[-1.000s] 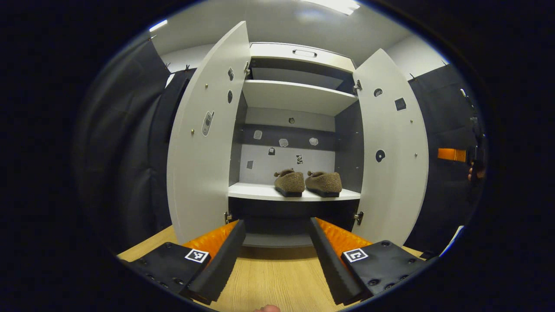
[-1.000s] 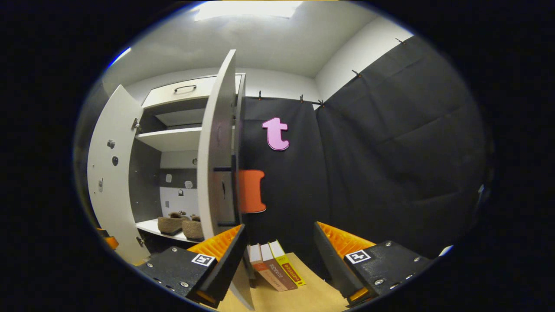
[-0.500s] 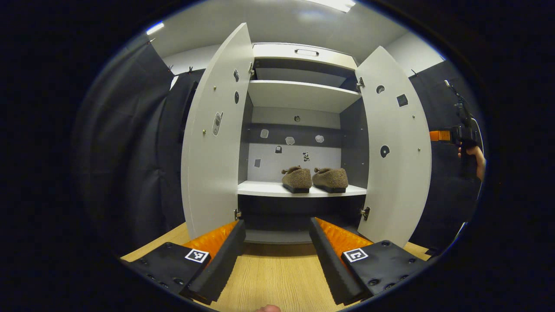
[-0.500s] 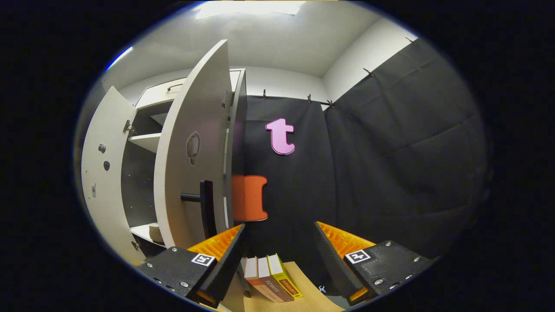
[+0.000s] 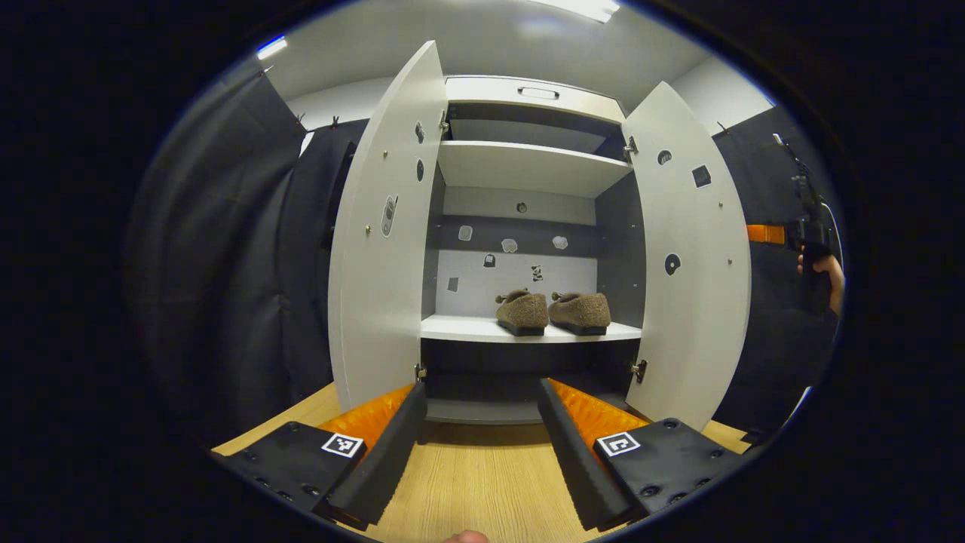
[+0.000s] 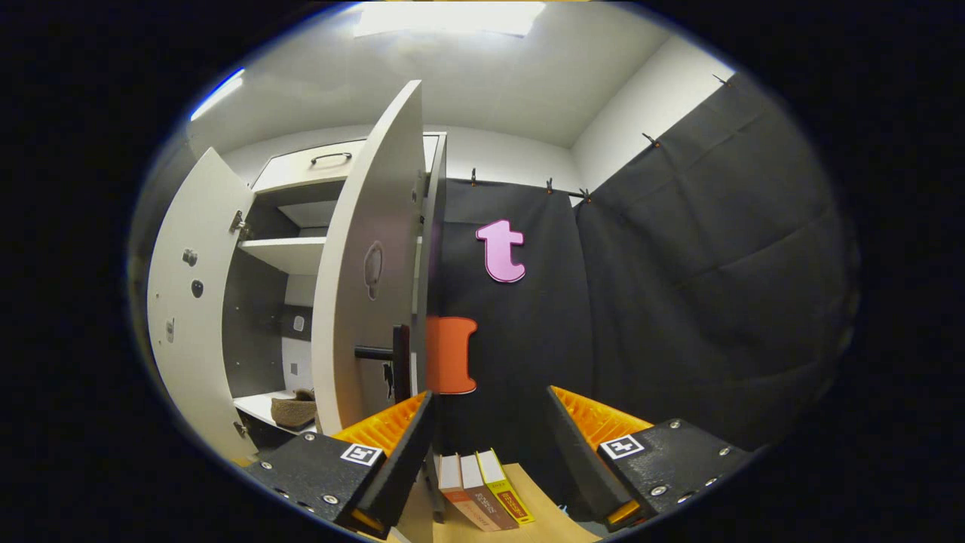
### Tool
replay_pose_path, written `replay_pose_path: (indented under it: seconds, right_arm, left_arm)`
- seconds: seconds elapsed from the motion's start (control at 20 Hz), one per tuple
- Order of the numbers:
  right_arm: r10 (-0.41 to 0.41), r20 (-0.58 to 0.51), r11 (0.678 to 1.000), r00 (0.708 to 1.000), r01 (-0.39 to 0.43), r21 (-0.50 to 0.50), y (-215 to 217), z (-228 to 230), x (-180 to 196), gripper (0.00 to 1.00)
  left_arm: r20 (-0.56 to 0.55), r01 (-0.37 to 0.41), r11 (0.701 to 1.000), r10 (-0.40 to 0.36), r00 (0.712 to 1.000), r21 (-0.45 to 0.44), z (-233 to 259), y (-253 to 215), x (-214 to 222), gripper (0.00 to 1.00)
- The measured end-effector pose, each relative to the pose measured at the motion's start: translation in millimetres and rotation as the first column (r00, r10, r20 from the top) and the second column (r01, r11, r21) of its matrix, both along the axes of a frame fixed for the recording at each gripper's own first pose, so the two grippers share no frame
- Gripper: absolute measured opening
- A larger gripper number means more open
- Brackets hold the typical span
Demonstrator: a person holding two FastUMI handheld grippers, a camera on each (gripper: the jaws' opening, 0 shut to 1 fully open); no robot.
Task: Grab one shoe with the right hand and put it into the shoe cabinet, grab the other shoe with the left hand and put it into the shoe cabinet; then close the right door with the right hand and the left door with the left hand.
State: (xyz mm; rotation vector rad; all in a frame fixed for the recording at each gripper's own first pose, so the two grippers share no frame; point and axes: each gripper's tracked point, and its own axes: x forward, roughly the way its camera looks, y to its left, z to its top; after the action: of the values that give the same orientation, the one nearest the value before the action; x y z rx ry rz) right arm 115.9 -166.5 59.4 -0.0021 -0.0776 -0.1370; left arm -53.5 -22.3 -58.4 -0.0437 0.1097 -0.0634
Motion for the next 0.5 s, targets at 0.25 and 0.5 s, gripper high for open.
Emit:
replay_pose_path:
  seconds: [0.25, 0.5]
  right_arm:
    - [0.044, -0.009, 0.999, 0.999, -0.044, -0.003, 35, 3, -7, 0.89]
    - [0.129, -0.012, 0.992, 0.992, -0.128, 0.009, 82, 9, -8, 0.89]
  left_arm:
    - [0.007, 0.015, 1.000, -0.015, 1.000, 0.006, 2, 7, 3, 0.96]
    - [0.001, 0.034, 0.999, -0.034, 0.999, 0.000, -2, 7, 4, 0.96]
